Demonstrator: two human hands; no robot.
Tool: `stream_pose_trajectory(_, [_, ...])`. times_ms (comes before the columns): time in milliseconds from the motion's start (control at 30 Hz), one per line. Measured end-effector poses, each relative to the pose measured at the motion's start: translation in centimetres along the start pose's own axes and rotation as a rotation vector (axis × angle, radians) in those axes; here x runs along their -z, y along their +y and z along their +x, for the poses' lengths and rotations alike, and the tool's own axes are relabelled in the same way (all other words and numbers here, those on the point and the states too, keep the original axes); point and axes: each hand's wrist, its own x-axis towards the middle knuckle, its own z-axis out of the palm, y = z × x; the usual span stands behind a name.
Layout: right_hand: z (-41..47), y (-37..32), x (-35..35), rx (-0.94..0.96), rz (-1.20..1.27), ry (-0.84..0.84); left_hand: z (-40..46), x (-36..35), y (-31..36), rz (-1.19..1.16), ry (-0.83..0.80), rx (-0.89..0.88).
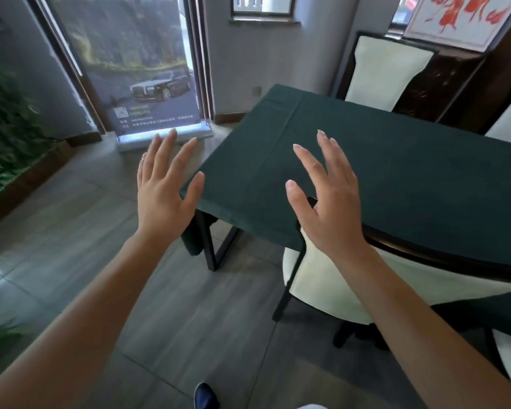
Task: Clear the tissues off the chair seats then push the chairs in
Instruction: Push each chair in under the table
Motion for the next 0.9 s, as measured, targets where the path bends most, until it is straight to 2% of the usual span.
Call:
stream_pose_trajectory(333, [7.5, -6.3, -8.8, 0.021, -0.061, 0.027, 6.5, 4.5, -10.8, -0.009, 0.037, 0.026])
stream_pose_trajectory(567, [14.4, -5.4, -15.8, -0.017, -0.024, 0.121, 13.1, 2.6, -17.0, -0.025, 0.026, -0.043])
stream_pose_trajectory(733, [19.7, -3.9, -21.0, -0.146, 0.019, 0.103, 18.7, 0.9, -21.0, -0.001, 0.011, -0.056])
stream_pose_trajectory(900, [25.0, -3.8, -25.7, -0.158, 0.067, 0.126, 22.9, 0.1, -26.4, 0.02, 0.017, -0.032])
